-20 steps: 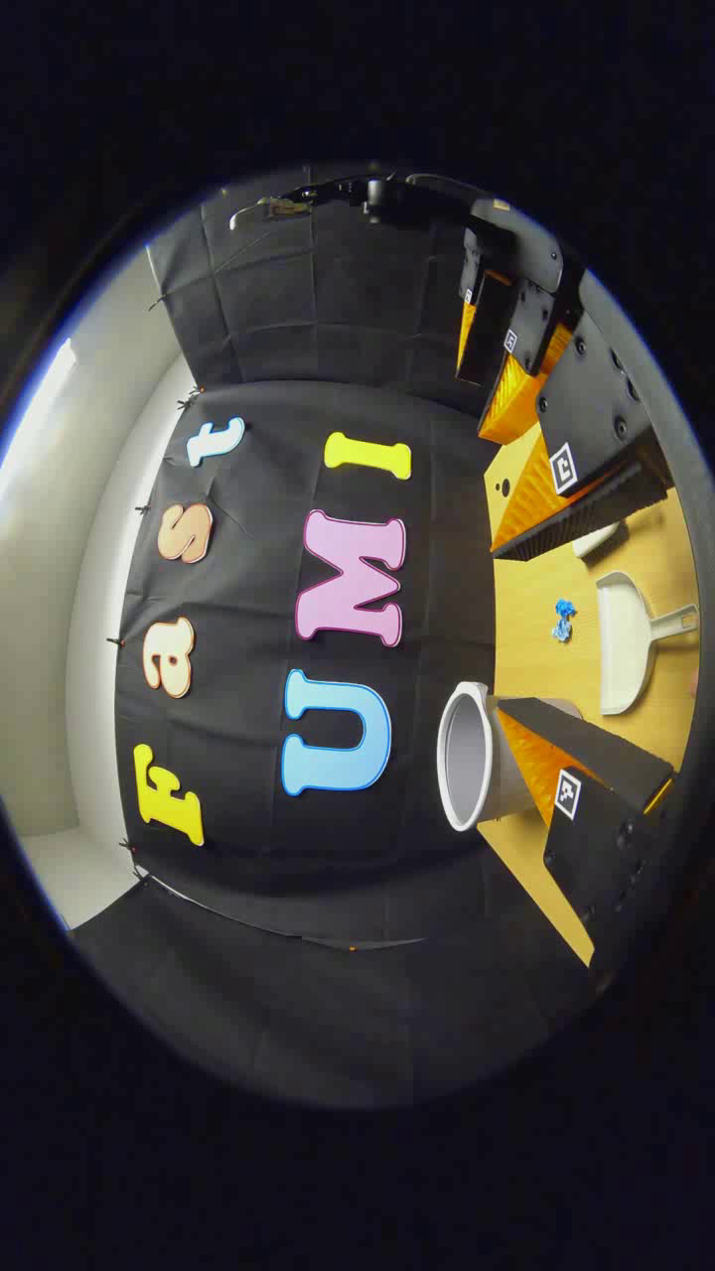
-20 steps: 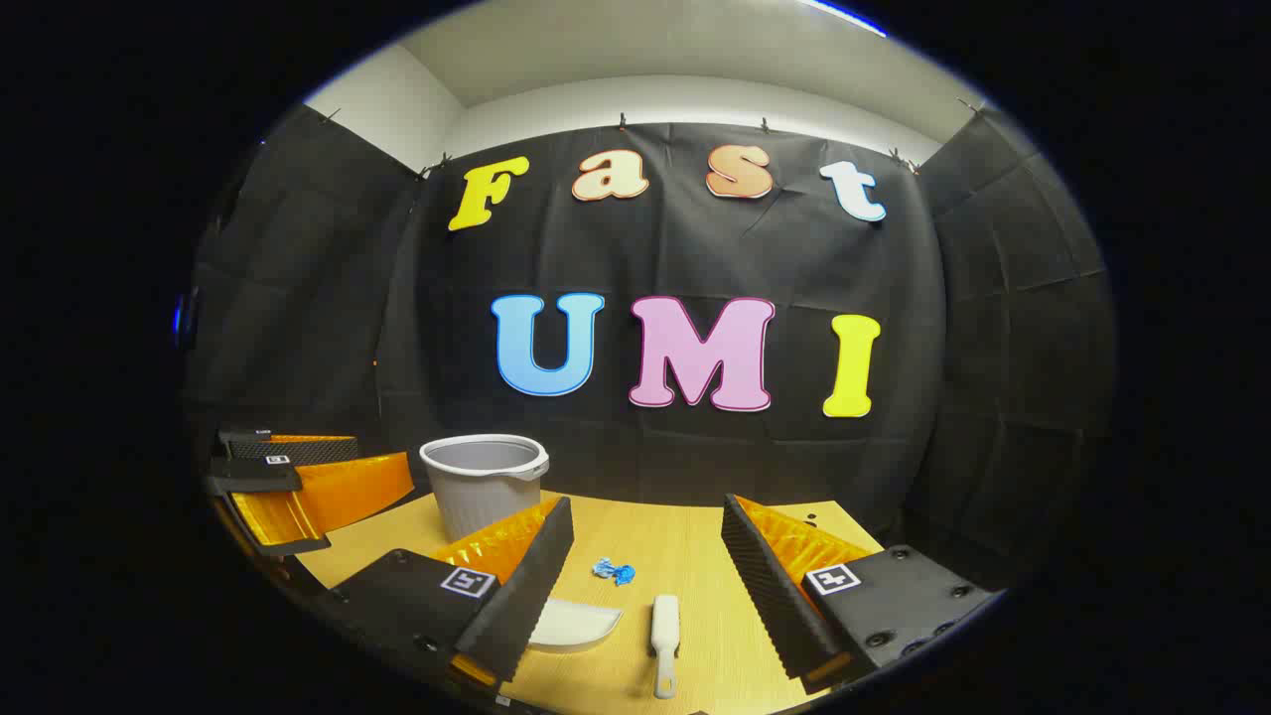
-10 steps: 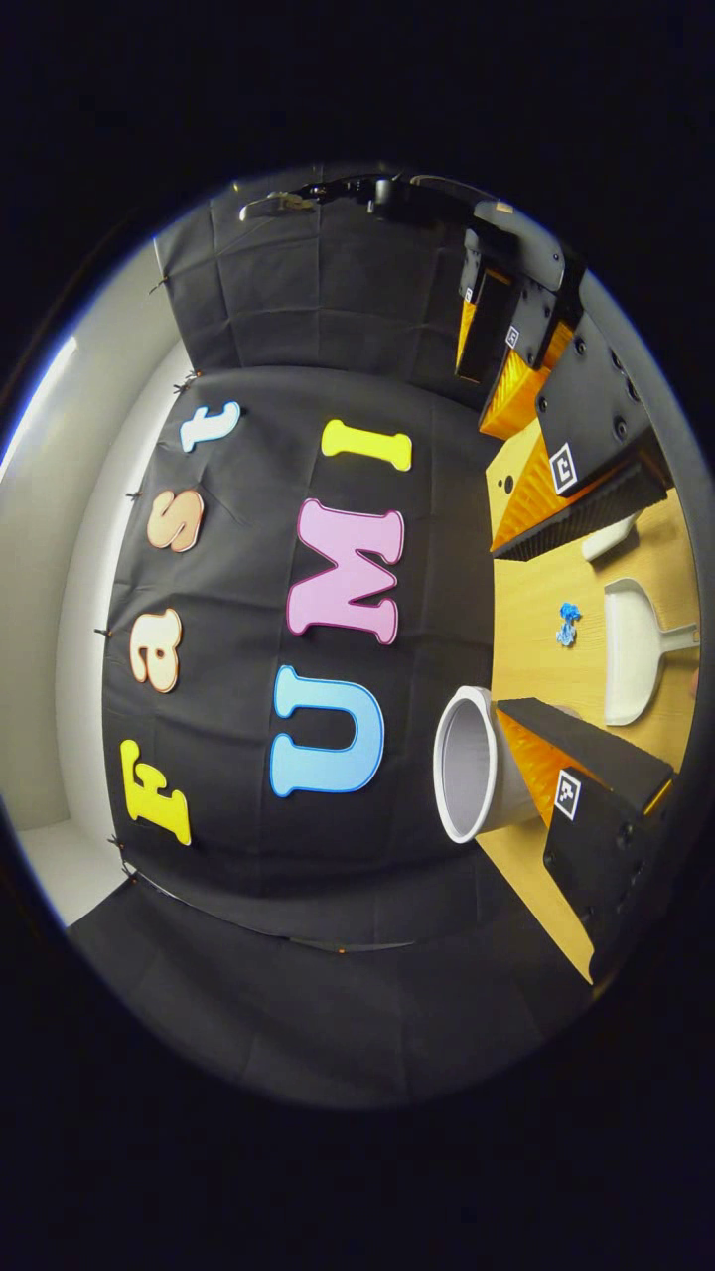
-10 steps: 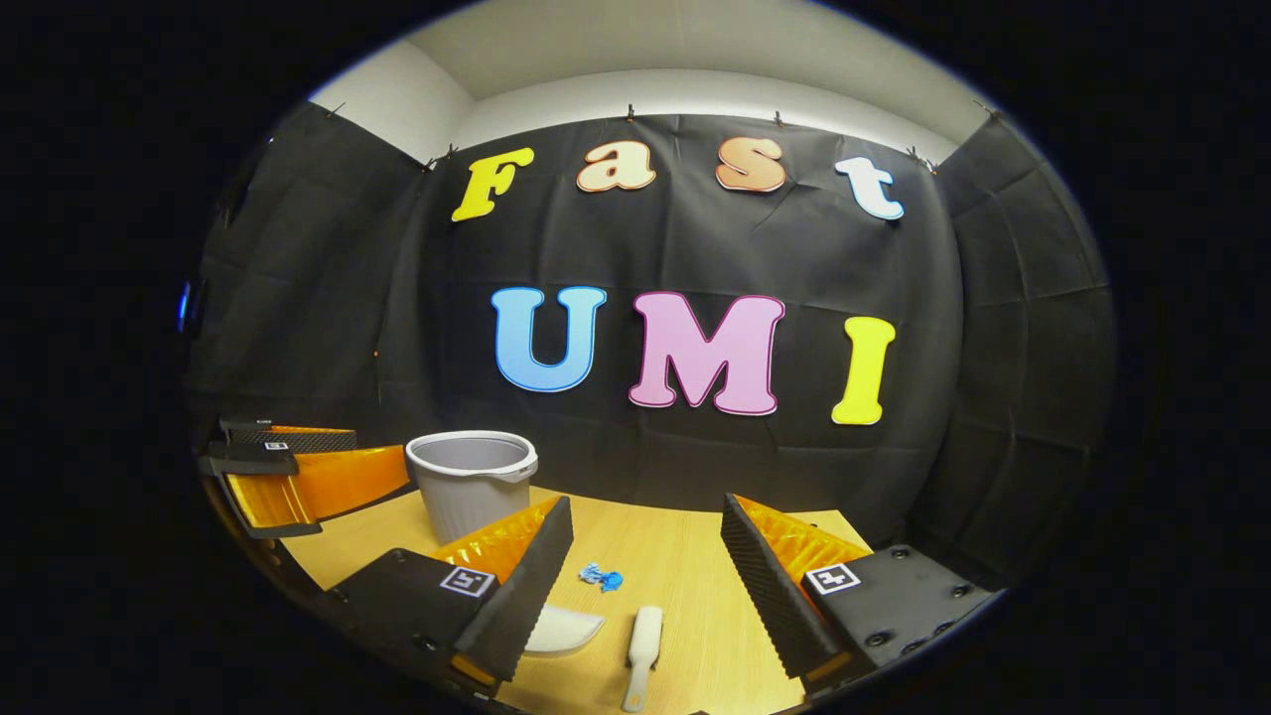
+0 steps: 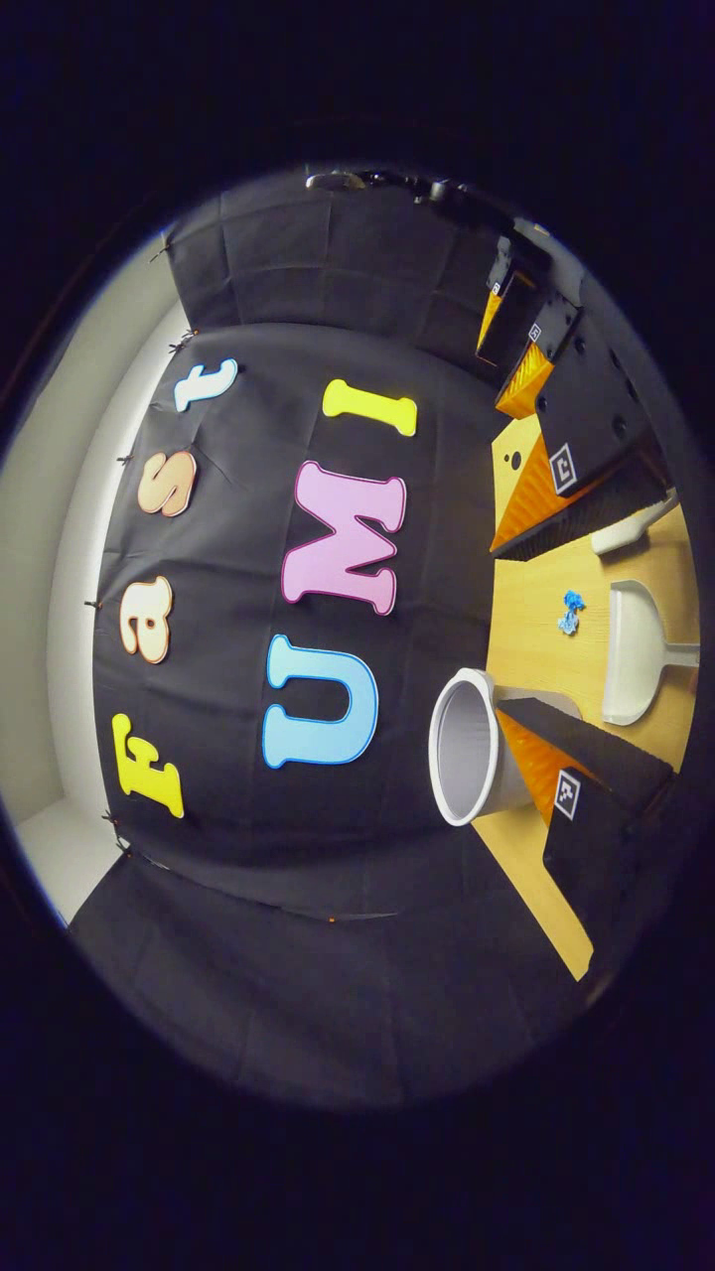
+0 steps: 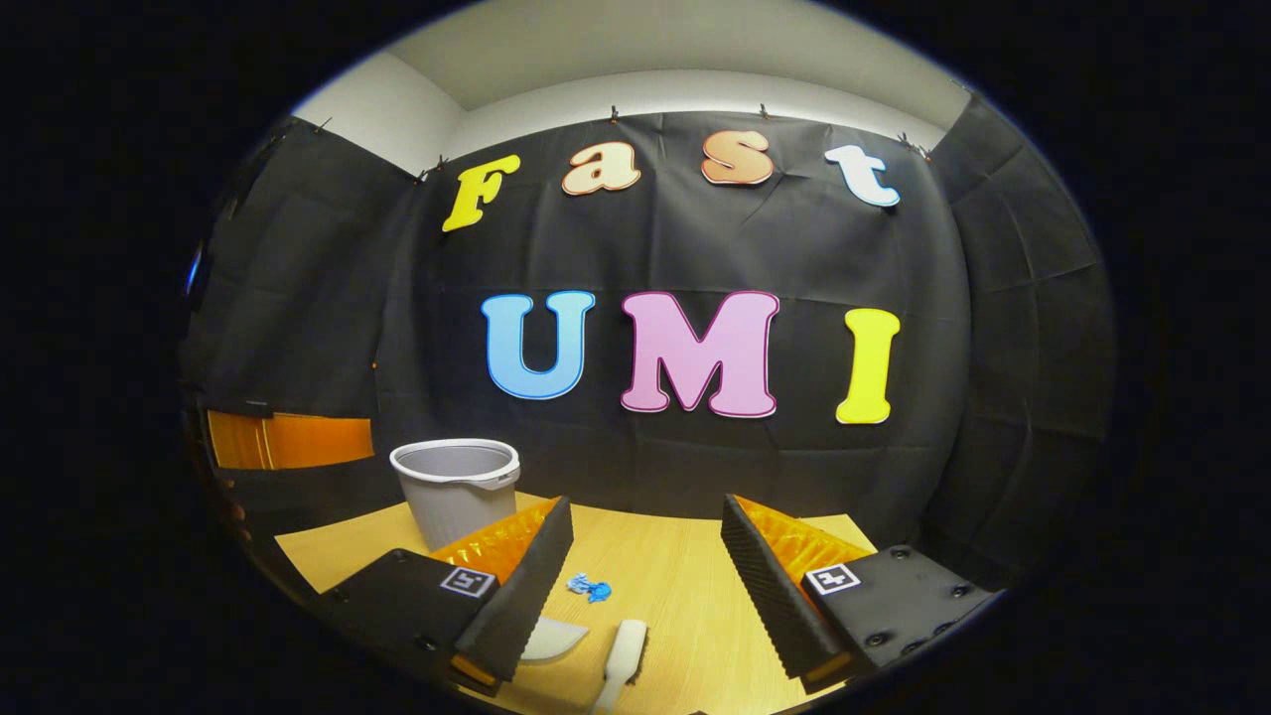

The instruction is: Pick up the small broom and dustpan from the desktop, sweep the trash into the dustpan with the broom, and then empty the trash into the garbage bin.

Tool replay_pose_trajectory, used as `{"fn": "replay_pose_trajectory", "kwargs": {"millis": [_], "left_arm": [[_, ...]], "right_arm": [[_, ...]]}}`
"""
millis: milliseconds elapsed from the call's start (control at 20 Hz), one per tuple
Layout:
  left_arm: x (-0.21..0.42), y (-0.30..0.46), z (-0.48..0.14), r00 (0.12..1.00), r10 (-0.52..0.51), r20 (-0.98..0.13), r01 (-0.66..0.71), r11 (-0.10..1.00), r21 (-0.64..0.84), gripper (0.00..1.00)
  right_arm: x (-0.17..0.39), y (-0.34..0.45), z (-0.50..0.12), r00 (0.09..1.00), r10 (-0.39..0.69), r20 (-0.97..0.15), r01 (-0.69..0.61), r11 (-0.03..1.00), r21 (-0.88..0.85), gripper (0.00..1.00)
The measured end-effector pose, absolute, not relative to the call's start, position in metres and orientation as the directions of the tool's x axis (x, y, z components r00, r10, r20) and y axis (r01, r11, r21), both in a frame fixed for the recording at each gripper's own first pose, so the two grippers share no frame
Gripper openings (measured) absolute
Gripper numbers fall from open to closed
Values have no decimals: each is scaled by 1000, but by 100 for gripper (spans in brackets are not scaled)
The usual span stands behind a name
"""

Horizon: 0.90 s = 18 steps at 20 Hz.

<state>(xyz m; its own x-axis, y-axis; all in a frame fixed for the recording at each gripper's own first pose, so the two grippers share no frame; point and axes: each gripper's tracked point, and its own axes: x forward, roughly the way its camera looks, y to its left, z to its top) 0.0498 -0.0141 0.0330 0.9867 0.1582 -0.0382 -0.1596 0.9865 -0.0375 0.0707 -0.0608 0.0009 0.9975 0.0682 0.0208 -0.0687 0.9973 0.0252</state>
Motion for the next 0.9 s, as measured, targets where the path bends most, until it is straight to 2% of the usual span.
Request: {"fn": "replay_pose_trajectory", "kwargs": {"millis": [200,250,300,450,500,550,900], "left_arm": [[61,-16,37,983,184,-16,-184,982,-45,83],[64,-17,35,983,180,-25,-181,982,-49,83],[66,-18,30,984,175,-36,-177,983,-51,83],[69,-5,30,983,179,-35,-181,982,-45,83],[69,-2,30,983,178,-35,-179,983,-41,83],[69,3,30,984,173,-34,-174,984,-36,83],[70,47,24,994,106,-35,-107,994,-17,83]], "right_arm": [[80,-70,9,996,68,49,-71,996,57,98],[81,-73,8,997,58,49,-60,997,54,87],[82,-75,6,998,51,43,-54,997,54,97],[86,-75,-2,999,44,14,-44,998,44,97],[85,-74,-5,999,37,-2,-37,999,35,87],[83,-72,-6,999,30,-12,-29,999,30,97],[82,-42,-11,999,-33,-41,33,999,-9,97]]}}
